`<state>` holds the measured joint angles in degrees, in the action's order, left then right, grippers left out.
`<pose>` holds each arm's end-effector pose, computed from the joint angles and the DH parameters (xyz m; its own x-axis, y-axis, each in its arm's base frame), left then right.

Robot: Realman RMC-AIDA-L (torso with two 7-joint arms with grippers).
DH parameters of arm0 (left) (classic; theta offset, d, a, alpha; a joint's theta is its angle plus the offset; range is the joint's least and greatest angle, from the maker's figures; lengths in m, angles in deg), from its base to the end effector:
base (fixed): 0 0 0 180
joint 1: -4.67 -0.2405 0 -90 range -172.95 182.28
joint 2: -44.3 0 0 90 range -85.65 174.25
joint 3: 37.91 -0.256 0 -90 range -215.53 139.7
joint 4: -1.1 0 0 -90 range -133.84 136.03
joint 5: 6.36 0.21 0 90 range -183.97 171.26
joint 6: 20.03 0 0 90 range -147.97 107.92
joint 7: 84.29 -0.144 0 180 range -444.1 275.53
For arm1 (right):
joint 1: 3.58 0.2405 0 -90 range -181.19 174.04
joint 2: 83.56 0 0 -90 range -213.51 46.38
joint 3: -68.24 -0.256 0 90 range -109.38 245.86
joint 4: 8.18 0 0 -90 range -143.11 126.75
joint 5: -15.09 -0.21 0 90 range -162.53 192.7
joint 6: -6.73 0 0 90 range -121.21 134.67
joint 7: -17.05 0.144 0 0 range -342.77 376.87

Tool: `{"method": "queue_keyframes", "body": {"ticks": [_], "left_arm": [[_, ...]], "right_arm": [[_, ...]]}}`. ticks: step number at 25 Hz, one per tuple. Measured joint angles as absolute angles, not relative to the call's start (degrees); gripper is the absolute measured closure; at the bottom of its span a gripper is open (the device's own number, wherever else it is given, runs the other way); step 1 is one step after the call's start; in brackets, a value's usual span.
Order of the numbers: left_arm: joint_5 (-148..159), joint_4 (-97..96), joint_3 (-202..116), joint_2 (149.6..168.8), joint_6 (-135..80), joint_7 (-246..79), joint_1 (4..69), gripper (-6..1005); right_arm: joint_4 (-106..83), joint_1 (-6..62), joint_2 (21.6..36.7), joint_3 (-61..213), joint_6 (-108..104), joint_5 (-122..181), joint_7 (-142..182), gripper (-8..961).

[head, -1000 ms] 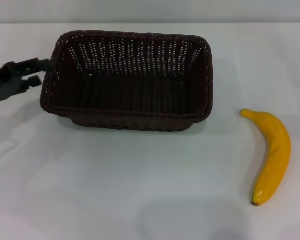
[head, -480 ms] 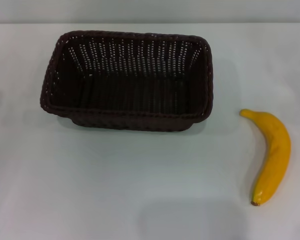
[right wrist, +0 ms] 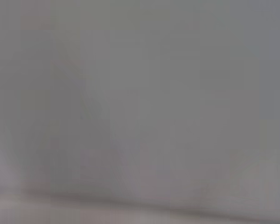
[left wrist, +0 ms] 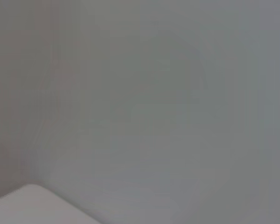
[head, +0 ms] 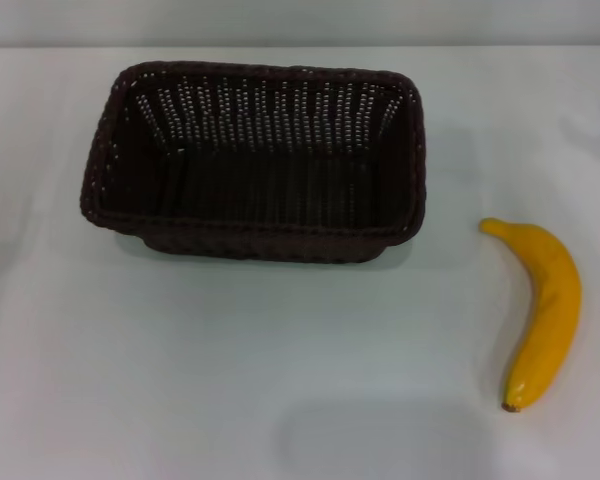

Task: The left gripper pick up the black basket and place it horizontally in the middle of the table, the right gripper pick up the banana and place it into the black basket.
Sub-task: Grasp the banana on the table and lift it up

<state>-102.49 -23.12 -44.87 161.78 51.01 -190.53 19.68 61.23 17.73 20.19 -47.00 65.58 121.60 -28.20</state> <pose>-0.4216 0.2671 0.1070 0.2250 0.0239 0.9741 0.9742 0.0135 -0.2254 0.2504 0.3984 0.1495 0.6172 -0.5073 -0.6015 -0.7867 -0.4117 -0.4600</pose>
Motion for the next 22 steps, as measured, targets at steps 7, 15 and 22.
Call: {"method": "queue_keyframes", "body": {"ticks": [7, 15, 22], "left_arm": [[-106.54, -22.26, -44.76, 162.36, 47.53, -200.04, 21.89, 212], [-110.07, -21.82, -44.71, 162.33, 45.82, -208.25, 24.45, 213], [-112.0, -21.59, -44.68, 162.17, 44.84, -209.45, 24.86, 212]], "right_arm": [[89.35, 22.15, 31.78, -42.81, 87.67, 168.77, -3.47, 222], [91.04, 28.78, 32.04, -25.32, 100.21, 176.9, 18.75, 240], [90.99, 30.68, 32.28, -15.87, 103.14, 174.81, 31.07, 255]]}}
